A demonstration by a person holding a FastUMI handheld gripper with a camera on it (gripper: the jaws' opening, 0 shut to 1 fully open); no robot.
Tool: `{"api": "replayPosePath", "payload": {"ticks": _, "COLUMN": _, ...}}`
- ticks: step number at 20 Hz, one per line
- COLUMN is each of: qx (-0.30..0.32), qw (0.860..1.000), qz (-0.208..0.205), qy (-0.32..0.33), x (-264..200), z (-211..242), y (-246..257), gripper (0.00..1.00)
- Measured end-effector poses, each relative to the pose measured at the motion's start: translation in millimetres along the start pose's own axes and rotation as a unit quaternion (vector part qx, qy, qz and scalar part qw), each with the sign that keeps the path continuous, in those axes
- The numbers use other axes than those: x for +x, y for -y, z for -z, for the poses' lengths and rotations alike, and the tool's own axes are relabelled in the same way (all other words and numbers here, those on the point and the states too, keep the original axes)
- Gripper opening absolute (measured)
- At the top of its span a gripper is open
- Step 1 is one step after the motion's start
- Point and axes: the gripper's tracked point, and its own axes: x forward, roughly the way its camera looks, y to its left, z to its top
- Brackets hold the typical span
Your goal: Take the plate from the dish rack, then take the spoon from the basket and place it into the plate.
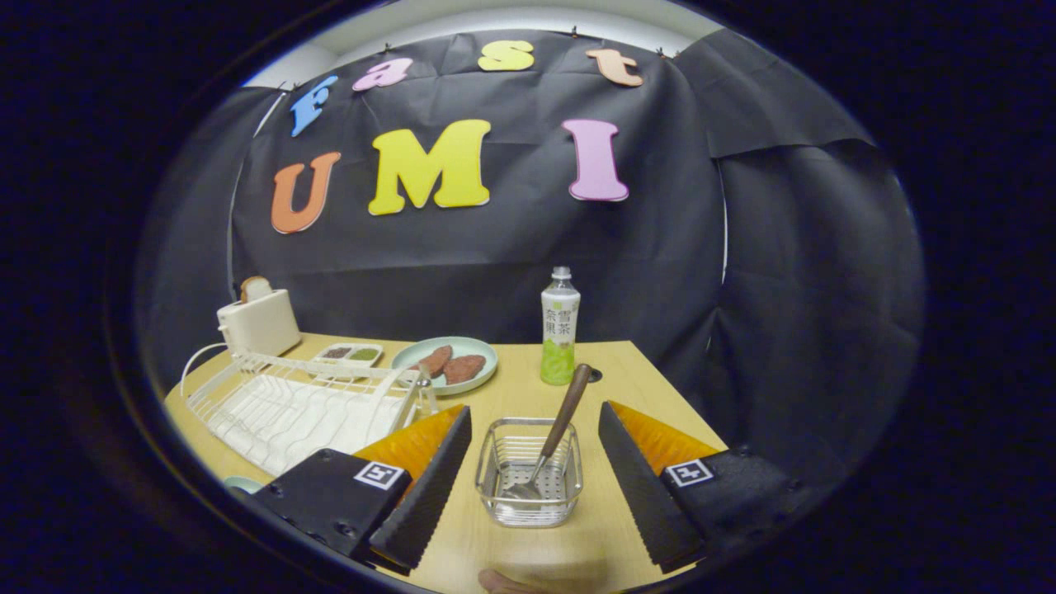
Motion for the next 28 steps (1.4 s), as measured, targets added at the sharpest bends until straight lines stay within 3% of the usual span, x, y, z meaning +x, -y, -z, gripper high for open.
{"api": "replayPosePath", "payload": {"ticks": 4, "qx": 0.039, "qw": 0.999, "qz": 0.005, "qy": -0.027, "x": 48, "z": -3, "y": 13, "gripper": 0.97}}
{"api": "replayPosePath", "payload": {"ticks": 7, "qx": 0.075, "qw": 0.996, "qz": -0.018, "qy": -0.045, "x": 63, "z": -3, "y": 6, "gripper": 0.73}}
{"api": "replayPosePath", "payload": {"ticks": 9, "qx": 0.073, "qw": 0.997, "qz": -0.003, "qy": -0.04, "x": 72, "z": -3, "y": 10, "gripper": 0.48}}
{"api": "replayPosePath", "payload": {"ticks": 11, "qx": 0.078, "qw": 0.996, "qz": -0.022, "qy": -0.033, "x": 63, "z": -8, "y": 0, "gripper": 0.2}}
{"api": "replayPosePath", "payload": {"ticks": 14, "qx": 0.055, "qw": 0.998, "qz": 0.019, "qy": -0.007, "x": 49, "z": -24, "y": 9, "gripper": 0.14}}
{"api": "replayPosePath", "payload": {"ticks": 19, "qx": 0.019, "qw": 0.997, "qz": 0.041, "qy": 0.056, "x": 8, "z": -71, "y": -2, "gripper": 0.13}}
{"api": "replayPosePath", "payload": {"ticks": 24, "qx": -0.019, "qw": 0.992, "qz": 0.047, "qy": 0.114, "x": -56, "z": -116, "y": -20, "gripper": 0.14}}
{"api": "replayPosePath", "payload": {"ticks": 28, "qx": -0.02, "qw": 0.989, "qz": 0.037, "qy": 0.142, "x": -112, "z": -127, "y": -36, "gripper": 0.14}}
